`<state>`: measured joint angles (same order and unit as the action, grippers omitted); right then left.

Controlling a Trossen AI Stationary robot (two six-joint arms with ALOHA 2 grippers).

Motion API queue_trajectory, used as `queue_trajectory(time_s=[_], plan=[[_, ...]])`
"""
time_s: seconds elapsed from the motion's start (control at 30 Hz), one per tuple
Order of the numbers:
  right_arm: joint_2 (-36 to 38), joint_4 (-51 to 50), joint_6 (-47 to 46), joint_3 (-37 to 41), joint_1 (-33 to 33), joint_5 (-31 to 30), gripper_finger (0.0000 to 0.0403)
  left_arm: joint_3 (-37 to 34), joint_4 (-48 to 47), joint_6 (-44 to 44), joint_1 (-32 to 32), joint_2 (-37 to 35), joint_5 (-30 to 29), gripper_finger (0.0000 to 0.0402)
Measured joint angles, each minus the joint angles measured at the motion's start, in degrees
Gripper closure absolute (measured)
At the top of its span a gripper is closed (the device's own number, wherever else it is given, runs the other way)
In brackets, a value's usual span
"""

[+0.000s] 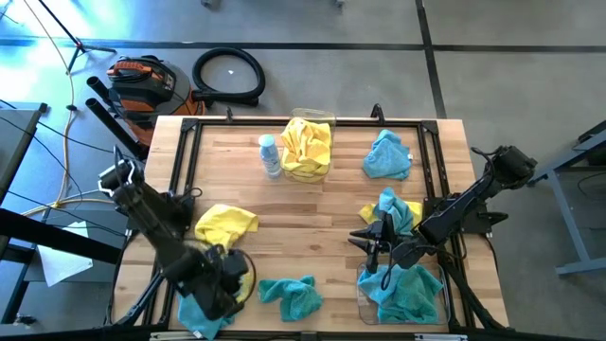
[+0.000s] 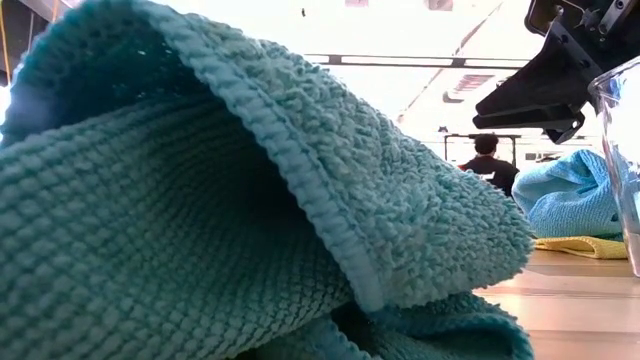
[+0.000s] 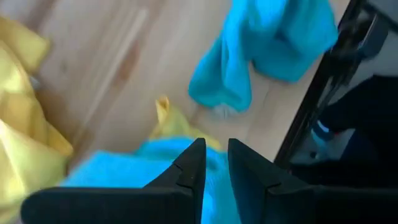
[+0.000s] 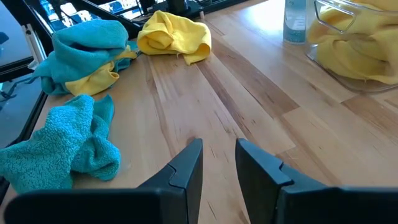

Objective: Sort microfiber towel by color & place in baskets
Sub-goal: Put the blue towel into the bottom transparent bin

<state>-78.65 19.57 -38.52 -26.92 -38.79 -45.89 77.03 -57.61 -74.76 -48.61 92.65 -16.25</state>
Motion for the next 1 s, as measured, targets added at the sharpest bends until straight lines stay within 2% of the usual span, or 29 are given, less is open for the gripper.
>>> queue_trajectory(time_s=[0.2, 0.43, 0.87, 1.0], plan=[[0.0, 0.0, -0.02, 0.0, 0.0, 0.0, 0.0313, -0.97, -1.77, -4.77, -3.03, 3.59, 4.64, 0.0348], [0.0, 0.67, 0.0, 0.0, 0.0, 0.0, 0.0313, -3.33, -1.97, -5.53, -4.38, 6.7, 10.01, 0.0348], [0.0, 1.27, -0.01, 0.0, 0.0, 0.0, 0.0313, -3.37, -2.14, -2.82, -4.35, 10.54, 9.48, 0.0349], [0.0, 1.27, 0.0, 0.0, 0.0, 0.0, 0.0313, -3.37, -2.1, -1.31, -3.86, 10.72, 11.07, 0.0377]])
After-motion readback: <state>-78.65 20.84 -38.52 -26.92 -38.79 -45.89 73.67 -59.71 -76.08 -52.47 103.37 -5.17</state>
